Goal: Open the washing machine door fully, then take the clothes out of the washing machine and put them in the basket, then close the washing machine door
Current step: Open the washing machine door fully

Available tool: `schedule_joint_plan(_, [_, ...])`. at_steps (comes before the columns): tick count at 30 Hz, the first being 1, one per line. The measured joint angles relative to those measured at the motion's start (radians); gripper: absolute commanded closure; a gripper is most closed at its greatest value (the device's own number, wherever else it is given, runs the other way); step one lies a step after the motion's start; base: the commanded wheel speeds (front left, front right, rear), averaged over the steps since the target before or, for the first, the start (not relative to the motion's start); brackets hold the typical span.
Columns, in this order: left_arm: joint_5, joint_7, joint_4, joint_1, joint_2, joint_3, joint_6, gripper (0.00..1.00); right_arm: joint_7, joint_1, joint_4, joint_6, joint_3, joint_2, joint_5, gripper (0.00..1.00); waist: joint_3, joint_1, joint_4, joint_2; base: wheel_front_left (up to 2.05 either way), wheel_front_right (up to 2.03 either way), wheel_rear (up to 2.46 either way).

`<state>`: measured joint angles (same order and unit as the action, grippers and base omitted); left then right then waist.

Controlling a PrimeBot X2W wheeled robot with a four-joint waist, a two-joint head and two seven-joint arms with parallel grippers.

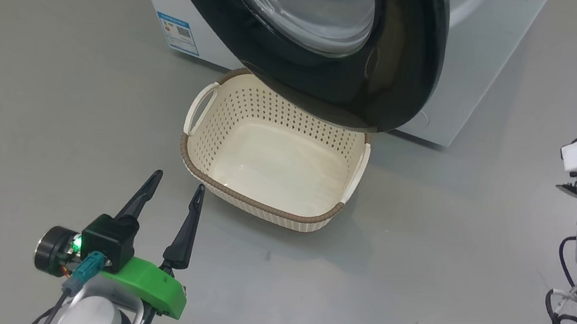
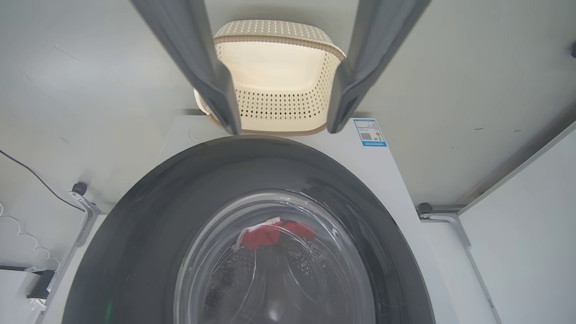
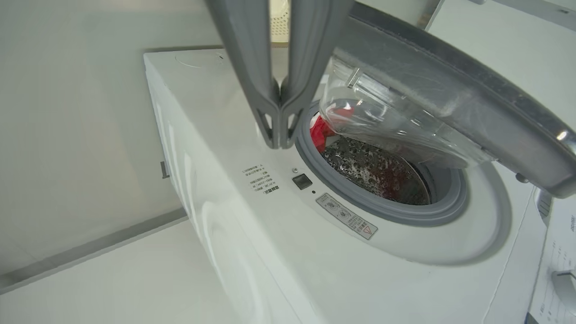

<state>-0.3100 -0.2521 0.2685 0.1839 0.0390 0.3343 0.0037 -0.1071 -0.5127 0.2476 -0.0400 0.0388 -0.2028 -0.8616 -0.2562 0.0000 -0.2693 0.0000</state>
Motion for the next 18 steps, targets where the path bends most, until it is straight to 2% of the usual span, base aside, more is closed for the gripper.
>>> schedule_joint_plan(9, [-0.026, 0.0, 0.0, 0.027, -0.001, 0.026, 0.0, 0.0, -0.159, -0.124, 0.072, 0.012, -0.052, 0.066, -0.219, 1.0, -0.041, 0.0, -0.041, 0.0, 0.0, 0.0, 0.0])
schedule_joint_plan(14, [-0.033, 0.0, 0.001, 0.04, -0.002, 0.039, 0.0, 0.0, -0.239, -0.18, 0.111, 0.044, -0.095, 0.086, -0.327, 1.0, -0.06, 0.0, -0.062, 0.0, 0.0, 0.0, 0.0])
schedule_joint_plan(18, [-0.039, 0.0, 0.002, 0.048, -0.002, 0.042, 0.0, 0.0, -0.296, -0.227, 0.132, 0.064, -0.1, 0.086, -0.367, 1.0, -0.074, 0.0, -0.077, 0.0, 0.0, 0.0, 0.0])
